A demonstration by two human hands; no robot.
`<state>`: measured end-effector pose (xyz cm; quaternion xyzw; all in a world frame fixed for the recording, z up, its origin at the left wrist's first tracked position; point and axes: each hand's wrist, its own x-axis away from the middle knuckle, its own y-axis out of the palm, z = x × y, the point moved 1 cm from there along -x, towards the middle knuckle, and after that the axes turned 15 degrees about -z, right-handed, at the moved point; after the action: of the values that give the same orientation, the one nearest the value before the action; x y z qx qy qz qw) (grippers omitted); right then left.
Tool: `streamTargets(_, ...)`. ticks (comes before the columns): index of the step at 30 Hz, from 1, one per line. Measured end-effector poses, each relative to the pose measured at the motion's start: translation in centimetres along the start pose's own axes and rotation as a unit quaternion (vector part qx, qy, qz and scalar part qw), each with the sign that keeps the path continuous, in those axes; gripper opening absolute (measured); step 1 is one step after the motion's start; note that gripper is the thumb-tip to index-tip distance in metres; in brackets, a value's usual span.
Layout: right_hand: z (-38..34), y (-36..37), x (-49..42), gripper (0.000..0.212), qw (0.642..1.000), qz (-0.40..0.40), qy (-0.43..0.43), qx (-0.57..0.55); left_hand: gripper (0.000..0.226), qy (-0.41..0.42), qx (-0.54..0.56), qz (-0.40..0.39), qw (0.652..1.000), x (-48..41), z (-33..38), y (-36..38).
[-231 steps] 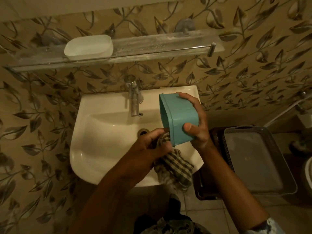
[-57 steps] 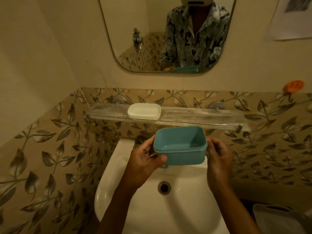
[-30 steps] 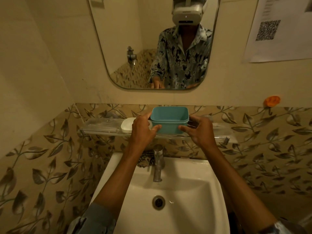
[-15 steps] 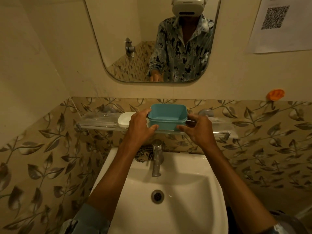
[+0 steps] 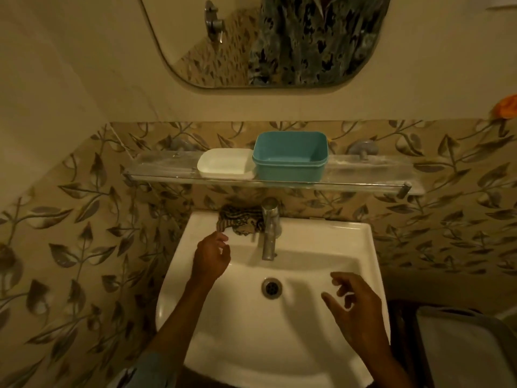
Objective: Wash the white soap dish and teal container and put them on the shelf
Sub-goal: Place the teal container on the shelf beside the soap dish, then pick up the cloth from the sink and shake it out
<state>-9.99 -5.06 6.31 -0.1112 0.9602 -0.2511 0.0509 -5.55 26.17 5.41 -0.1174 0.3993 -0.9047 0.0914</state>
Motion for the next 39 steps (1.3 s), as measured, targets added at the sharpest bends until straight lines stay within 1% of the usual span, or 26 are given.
streamTargets(2,1.5,1.7,1.6,0.043,0.999,-0.036,0.039,0.001,0.030,-0.002,-0.016,-0.045,0.999,-1.5,-0.6,0.7)
streamTargets(4,2.4,3.3,2.8,0.043,0.996,-0.064,0.068,-0.002,0.040,-0.008,-0.046,-0.072,0.996,-3.7,-0.6,0.9)
streamTargets(6,2.5,4.6,3.8,0.045,0.993,-0.078,0.092,-0.010,0.045,-0.003,-0.081,-0.073,0.994,-5.9,-0.2,0.9)
streamTargets(8,2.6,5.7,4.5,0.048,0.989,-0.090,0.117,-0.012,0.047,0.033,-0.110,-0.068,0.991,-7.9,0.5,0.7)
streamTargets(10,2.5,6.4,5.1,0.047,0.986,-0.094,0.136,-0.018,0.047,0.097,-0.135,-0.071,0.983,-9.4,1.4,1.0)
streamTargets(12,2.5,7.0,5.4,0.046,0.983,-0.097,0.153,-0.017,0.044,0.135,-0.162,-0.077,0.974,-10.8,2.2,1.4)
streamTargets(16,2.2,7.8,6.1,0.048,0.981,-0.078,0.172,-0.031,0.025,0.127,-0.199,-0.031,0.971,-11.7,2.8,2.6)
streamTargets(18,1.9,8.0,6.1,0.047,0.979,-0.078,0.183,-0.041,0.019,0.118,-0.202,-0.023,0.972,-11.9,2.4,2.7)
streamTargets(20,1.5,8.0,5.9,0.044,0.978,-0.080,0.184,-0.055,0.019,0.110,-0.162,-0.033,0.980,-12.0,2.0,2.5)
streamTargets(23,0.4,8.0,5.1,0.038,0.979,-0.081,0.176,-0.070,0.018,0.104,-0.005,-0.054,0.993,-11.4,1.6,0.9)
streamTargets(26,-1.5,7.8,3.7,0.029,0.983,-0.086,0.143,-0.079,0.016,0.118,0.090,-0.048,0.988,-10.1,1.1,-1.7)
streamTargets(29,-4.0,7.4,1.5,0.021,0.987,-0.094,0.111,-0.074,0.004,0.107,0.182,-0.090,0.973,-7.8,1.1,-4.1)
streamTargets(31,-5.9,7.1,0.0,0.018,0.990,-0.092,0.071,-0.080,0.011,0.133,0.239,-0.140,0.952,-5.6,1.4,-5.3)
streamTargets(32,-6.9,6.8,-0.8,0.018,0.991,-0.090,0.045,-0.082,0.014,0.150,0.274,-0.172,0.934,-4.3,1.6,-5.8)
streamTargets(36,-10.5,5.0,-3.2,0.026,0.993,-0.069,-0.034,-0.091,0.018,0.193,0.360,-0.284,0.867,0.6,3.7,-7.1)
streamTargets(37,-11.2,4.4,-3.7,0.030,0.993,-0.066,-0.046,-0.087,0.019,0.197,0.387,-0.306,0.848,1.6,4.5,-7.2)
streamTargets(39,-12.2,3.0,-4.4,0.043,0.993,-0.079,-0.065,-0.064,0.022,0.205,0.453,-0.350,0.794,3.2,6.1,-7.0)
